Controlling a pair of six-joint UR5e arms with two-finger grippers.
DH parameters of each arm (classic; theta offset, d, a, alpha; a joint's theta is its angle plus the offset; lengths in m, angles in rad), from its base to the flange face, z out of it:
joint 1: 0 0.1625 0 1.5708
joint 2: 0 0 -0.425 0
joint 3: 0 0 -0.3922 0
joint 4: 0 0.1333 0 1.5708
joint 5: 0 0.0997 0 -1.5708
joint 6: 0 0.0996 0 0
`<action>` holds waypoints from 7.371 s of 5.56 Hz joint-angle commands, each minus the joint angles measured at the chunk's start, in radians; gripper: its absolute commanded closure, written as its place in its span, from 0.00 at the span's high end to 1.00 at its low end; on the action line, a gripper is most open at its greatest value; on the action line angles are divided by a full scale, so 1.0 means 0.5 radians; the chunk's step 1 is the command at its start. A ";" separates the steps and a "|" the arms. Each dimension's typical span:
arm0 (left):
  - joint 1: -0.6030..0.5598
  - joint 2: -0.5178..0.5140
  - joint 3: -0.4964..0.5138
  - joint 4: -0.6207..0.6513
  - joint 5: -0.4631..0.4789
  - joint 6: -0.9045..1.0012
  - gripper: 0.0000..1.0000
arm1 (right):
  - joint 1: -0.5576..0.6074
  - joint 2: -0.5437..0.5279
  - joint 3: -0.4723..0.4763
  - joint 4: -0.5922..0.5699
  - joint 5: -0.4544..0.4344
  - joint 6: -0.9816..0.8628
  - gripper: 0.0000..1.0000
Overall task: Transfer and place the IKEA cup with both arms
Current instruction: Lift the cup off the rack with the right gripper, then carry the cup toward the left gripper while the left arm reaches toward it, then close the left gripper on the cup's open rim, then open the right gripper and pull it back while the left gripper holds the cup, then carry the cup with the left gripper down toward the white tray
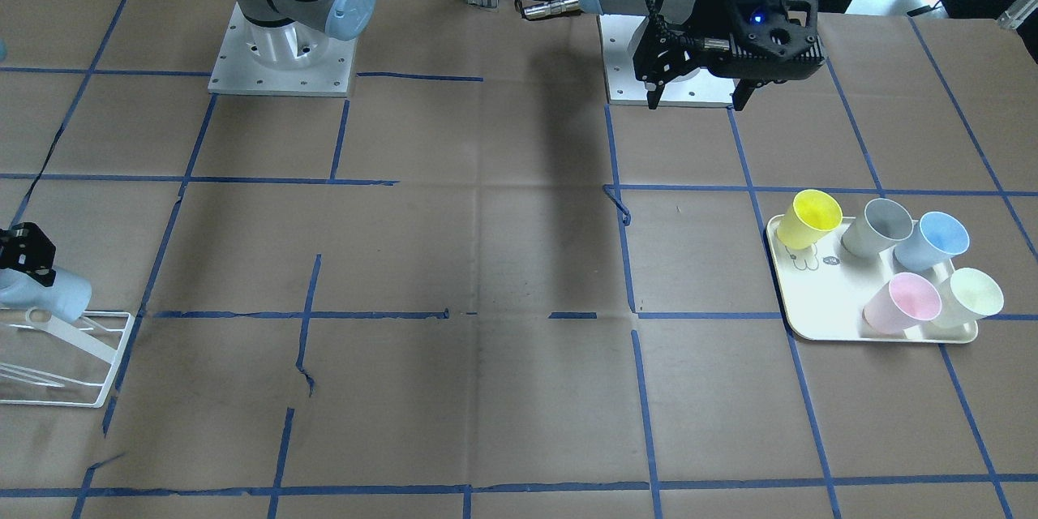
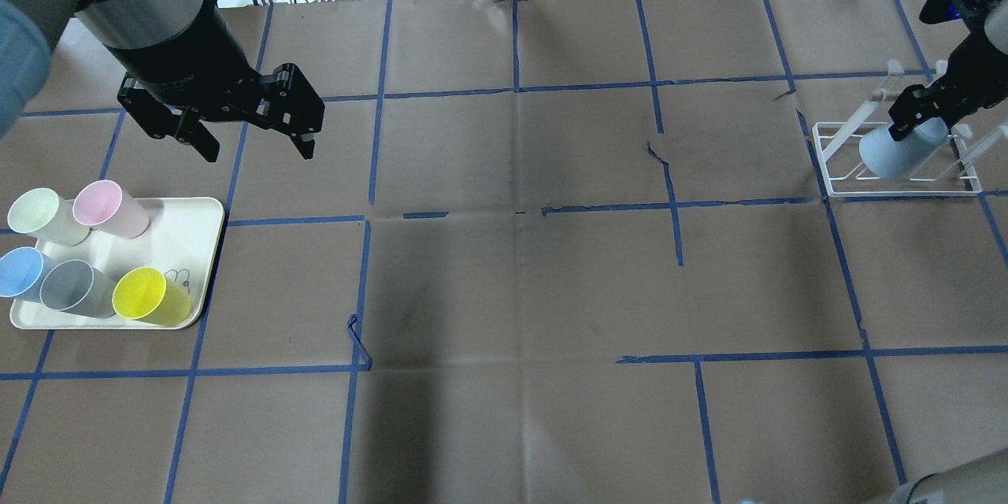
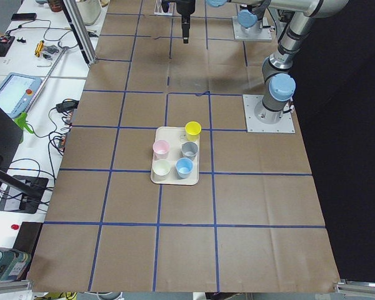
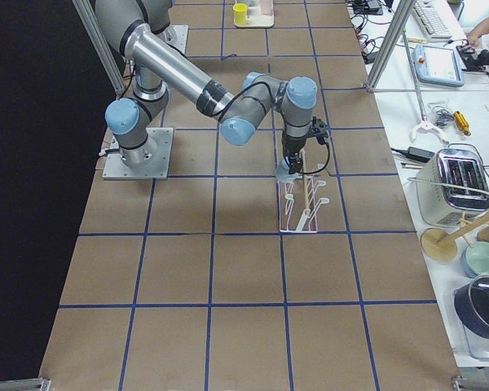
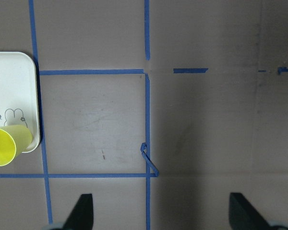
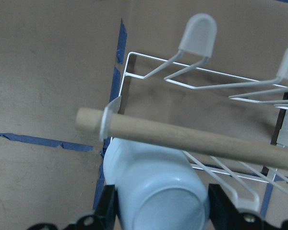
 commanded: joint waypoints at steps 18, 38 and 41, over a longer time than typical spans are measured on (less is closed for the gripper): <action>0.552 0.019 -0.399 -0.394 -2.509 0.924 0.99 | 0.787 -0.264 0.081 2.564 3.046 -0.859 0.31; 0.273 -0.358 -0.243 0.518 -0.026 0.178 0.00 | 0.768 -0.426 -0.258 0.819 0.546 1.115 1.00; 0.557 -0.625 -0.291 0.776 0.286 0.489 0.00 | 1.039 -0.399 -0.443 0.799 0.008 1.487 1.00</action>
